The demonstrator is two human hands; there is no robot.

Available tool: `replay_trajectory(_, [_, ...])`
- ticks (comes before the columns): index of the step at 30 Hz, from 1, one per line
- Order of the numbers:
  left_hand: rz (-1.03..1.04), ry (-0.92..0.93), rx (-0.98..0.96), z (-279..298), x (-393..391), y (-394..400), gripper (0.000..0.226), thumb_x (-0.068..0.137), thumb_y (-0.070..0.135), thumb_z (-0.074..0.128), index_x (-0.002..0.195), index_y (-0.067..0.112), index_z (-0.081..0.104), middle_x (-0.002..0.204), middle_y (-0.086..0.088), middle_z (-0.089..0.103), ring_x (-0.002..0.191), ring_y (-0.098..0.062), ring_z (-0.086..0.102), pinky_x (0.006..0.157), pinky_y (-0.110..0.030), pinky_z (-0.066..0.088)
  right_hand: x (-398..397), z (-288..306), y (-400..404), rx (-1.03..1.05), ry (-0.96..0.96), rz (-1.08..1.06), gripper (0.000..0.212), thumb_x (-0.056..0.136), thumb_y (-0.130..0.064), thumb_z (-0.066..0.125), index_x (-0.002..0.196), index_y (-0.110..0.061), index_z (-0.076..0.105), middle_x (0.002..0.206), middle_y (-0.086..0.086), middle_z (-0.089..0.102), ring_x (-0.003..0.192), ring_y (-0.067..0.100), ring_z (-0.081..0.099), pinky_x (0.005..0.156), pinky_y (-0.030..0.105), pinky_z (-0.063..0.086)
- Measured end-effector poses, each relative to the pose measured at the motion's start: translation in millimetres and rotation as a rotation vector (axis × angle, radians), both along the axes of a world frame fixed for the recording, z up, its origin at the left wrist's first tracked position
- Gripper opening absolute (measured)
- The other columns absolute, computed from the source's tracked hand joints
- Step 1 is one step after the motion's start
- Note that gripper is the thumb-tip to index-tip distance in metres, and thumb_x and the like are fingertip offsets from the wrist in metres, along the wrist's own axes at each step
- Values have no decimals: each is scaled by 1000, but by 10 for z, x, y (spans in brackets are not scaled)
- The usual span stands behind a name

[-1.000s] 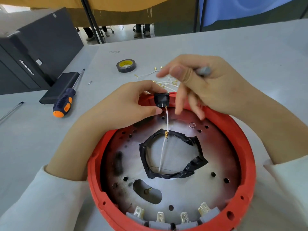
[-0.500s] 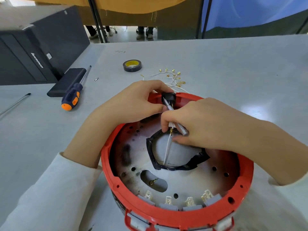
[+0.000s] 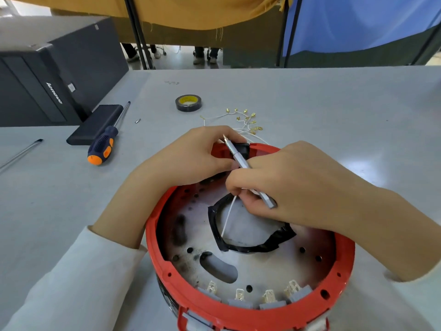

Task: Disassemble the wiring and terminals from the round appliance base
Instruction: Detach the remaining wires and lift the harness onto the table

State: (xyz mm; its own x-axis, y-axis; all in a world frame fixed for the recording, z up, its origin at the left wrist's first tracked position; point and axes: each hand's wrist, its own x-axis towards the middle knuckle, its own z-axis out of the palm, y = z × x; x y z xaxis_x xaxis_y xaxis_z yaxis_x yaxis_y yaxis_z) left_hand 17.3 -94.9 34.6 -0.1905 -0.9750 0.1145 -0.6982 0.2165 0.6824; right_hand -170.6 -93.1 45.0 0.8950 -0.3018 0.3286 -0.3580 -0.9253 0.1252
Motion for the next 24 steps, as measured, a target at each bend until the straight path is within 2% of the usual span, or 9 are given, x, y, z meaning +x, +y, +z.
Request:
replay_trajectory(3, [-17, 29, 25, 18, -17, 16, 37, 71, 21, 65, 108, 29, 63, 104, 18, 65, 100, 3, 58, 89, -18, 43, -50, 111, -15, -109, -141, 52, 12, 79, -13, 61, 82, -21, 69, 63, -4, 56, 52, 18, 28, 44, 24, 25])
replay_trajectory(6, [-4, 28, 1, -7, -17, 8, 31, 79, 16, 69, 105, 31, 63, 103, 19, 64, 100, 4, 57, 88, -11, 40, -153, 232, -178, -94, -260, 30, 13, 84, -19, 58, 86, -21, 70, 64, -7, 58, 49, 19, 45, 44, 26, 38])
replay_trajectory(8, [14, 10, 0, -20, -5, 5, 32, 80, 15, 71, 104, 34, 63, 101, 22, 63, 98, 6, 56, 87, -7, 38, -219, 261, -376, 47, -367, -57, 9, 85, -24, 59, 86, -24, 68, 64, -11, 56, 54, 14, 53, 52, 30, 47])
replay_trajectory(9, [16, 0, 0, -24, 5, 4, 33, 79, 15, 71, 106, 33, 63, 102, 22, 63, 99, 6, 56, 88, -7, 38, -238, 239, -505, 173, -454, -128, 5, 84, -24, 62, 85, -26, 66, 63, -12, 56, 55, 9, 52, 57, 28, 47])
replay_trajectory(11, [17, -7, -1, -28, 14, -2, 34, 79, 16, 70, 109, 32, 63, 107, 19, 63, 103, 3, 56, 92, -11, 38, -236, 121, -811, 462, -616, -317, 8, 82, -19, 68, 80, -26, 65, 60, -8, 56, 55, 8, 51, 56, 23, 42])
replay_trajectory(13, [17, 3, 4, -28, 13, -2, 34, 80, 16, 70, 109, 32, 63, 109, 19, 63, 103, 3, 56, 93, -12, 38, -178, -74, -1089, 701, -584, -524, 7, 81, -15, 69, 79, -21, 67, 57, 0, 56, 51, 14, 50, 48, 19, 39])
replay_trajectory(15, [13, -4, 1, -25, 11, -10, 34, 79, 16, 70, 108, 32, 63, 108, 19, 63, 102, 4, 55, 94, -13, 38, -51, -278, -1267, 832, -512, -647, 4, 81, -12, 67, 83, -15, 68, 56, 1, 56, 43, 12, 47, 41, 15, 36])
replay_trajectory(19, [11, -3, -13, -28, 11, -16, 33, 79, 15, 70, 108, 31, 64, 107, 19, 63, 102, 5, 54, 93, -11, 37, 235, -518, -1479, 764, -434, -707, 8, 77, -10, 64, 82, -17, 67, 62, -5, 53, 53, 7, 48, 50, 22, 35])
replay_trajectory(24, [7, -12, -23, -30, 15, -16, 33, 79, 17, 70, 106, 34, 63, 106, 22, 63, 99, 9, 53, 89, -5, 36, 330, -560, -1566, 713, -442, -756, 18, 78, -12, 62, 68, -27, 58, 63, -12, 51, 56, 3, 45, 48, 22, 31])
